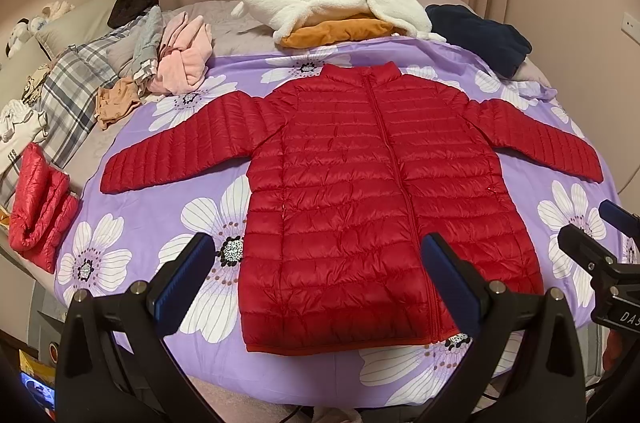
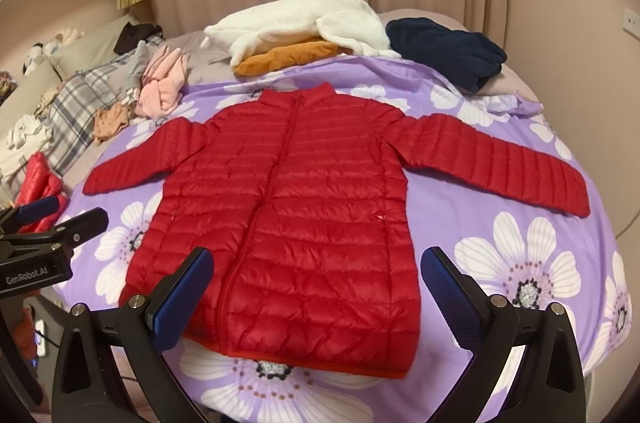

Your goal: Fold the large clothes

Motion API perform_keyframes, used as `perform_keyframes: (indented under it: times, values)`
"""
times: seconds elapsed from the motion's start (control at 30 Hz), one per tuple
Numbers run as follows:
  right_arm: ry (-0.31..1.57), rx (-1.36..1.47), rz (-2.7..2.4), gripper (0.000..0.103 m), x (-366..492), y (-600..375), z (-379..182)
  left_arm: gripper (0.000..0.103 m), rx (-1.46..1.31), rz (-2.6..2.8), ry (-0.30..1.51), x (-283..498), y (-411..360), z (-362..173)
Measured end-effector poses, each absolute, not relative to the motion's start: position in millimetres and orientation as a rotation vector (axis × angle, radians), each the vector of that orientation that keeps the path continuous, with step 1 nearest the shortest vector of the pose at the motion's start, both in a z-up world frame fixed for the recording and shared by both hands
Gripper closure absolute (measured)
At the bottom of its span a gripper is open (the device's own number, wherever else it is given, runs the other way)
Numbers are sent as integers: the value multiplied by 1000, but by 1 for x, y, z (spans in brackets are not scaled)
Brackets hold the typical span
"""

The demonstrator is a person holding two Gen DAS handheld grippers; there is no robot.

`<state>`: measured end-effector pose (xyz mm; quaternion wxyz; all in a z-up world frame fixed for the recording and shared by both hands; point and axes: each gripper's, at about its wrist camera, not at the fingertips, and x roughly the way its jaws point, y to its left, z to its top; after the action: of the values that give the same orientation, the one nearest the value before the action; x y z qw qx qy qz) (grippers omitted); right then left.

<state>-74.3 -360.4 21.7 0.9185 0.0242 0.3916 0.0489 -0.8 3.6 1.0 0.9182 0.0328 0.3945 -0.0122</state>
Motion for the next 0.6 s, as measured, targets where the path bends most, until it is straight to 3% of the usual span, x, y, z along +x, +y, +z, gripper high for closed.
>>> perform_keyframes:
  times: [0.6]
  values:
    - [796,49,102,1,-72,-363,24,0,67,-25,812,-1,4,0]
